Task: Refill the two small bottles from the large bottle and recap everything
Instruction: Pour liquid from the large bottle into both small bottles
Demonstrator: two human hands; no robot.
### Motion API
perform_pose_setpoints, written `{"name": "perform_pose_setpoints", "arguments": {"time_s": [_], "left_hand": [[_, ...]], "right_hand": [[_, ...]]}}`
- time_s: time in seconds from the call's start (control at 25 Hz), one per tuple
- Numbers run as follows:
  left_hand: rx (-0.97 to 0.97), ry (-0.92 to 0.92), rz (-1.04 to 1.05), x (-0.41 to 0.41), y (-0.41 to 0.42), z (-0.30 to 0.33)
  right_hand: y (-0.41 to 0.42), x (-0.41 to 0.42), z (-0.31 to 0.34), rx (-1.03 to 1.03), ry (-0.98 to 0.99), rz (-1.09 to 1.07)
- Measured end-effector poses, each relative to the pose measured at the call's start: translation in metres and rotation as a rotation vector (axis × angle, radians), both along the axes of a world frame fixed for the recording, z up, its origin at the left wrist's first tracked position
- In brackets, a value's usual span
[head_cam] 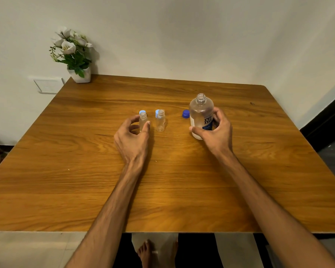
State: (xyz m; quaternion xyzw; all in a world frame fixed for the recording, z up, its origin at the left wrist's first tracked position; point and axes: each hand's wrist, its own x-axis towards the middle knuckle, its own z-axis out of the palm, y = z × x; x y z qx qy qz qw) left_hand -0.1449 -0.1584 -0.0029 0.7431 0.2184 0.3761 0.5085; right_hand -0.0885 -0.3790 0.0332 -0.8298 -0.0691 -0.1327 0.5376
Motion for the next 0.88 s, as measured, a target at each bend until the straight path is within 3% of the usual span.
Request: {"name": "perform_pose_setpoints", "arguments": {"time_s": [0.36, 0.6, 0.88], "left_hand": [[0.036, -0.003, -0.019, -0.004, 0.0, 0.001], [0.297, -0.135, -0.02, -0.016, -0.017, 0.004], [0.394, 0.218, -0.11, -0.001, -0.044, 0.013]], "right_hand": [[-0.004, -0.003, 0.002, 0.006, -0.003, 0.022], [-0.006, -0.004, 0.003, 0.009, -0.01, 0.022], [-0.008, -0.006, 0.003, 0.002, -0.015, 0.022]]}}
